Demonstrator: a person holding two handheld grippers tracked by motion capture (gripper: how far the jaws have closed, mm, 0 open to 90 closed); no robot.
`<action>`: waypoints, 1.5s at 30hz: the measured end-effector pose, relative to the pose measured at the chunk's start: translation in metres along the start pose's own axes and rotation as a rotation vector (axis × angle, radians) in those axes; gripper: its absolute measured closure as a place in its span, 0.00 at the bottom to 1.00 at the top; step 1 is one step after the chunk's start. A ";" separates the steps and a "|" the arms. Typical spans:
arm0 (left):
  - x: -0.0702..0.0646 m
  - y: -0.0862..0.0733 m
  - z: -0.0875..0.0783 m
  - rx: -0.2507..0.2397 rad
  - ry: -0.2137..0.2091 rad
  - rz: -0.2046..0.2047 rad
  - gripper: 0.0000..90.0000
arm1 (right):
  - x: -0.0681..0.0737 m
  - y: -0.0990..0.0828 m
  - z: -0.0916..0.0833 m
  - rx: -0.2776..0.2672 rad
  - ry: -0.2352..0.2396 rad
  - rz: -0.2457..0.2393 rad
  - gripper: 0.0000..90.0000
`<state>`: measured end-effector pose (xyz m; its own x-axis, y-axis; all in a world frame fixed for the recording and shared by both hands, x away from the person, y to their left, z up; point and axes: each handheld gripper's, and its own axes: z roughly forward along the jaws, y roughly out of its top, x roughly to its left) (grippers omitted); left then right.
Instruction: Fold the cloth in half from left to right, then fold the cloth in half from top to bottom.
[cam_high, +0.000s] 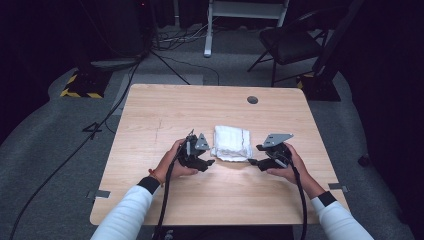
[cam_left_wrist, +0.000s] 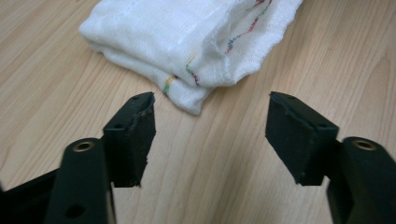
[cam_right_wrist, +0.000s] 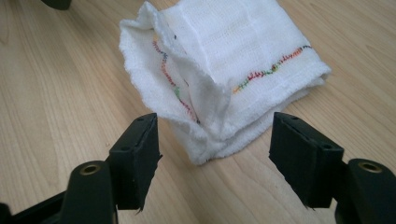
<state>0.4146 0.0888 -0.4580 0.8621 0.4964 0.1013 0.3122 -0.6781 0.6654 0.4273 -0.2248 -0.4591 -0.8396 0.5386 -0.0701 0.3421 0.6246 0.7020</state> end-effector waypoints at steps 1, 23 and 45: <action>0.000 -0.001 -0.002 0.005 -0.005 -0.007 0.33 | 0.001 -0.001 -0.002 0.004 -0.001 -0.004 0.36; -0.022 -0.049 -0.053 0.086 0.110 0.042 0.22 | 0.008 -0.030 -0.048 0.049 -0.086 -0.045 0.34; -0.028 -0.110 -0.081 0.101 0.206 -0.068 0.21 | 0.000 -0.090 -0.075 0.106 -0.183 0.035 0.33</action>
<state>0.3241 0.1934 -0.4738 0.7416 0.6357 0.2145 0.4138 -0.6851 0.5995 0.3655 -0.3231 -0.4692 -0.7390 0.6488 -0.1816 0.4201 0.6544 0.6287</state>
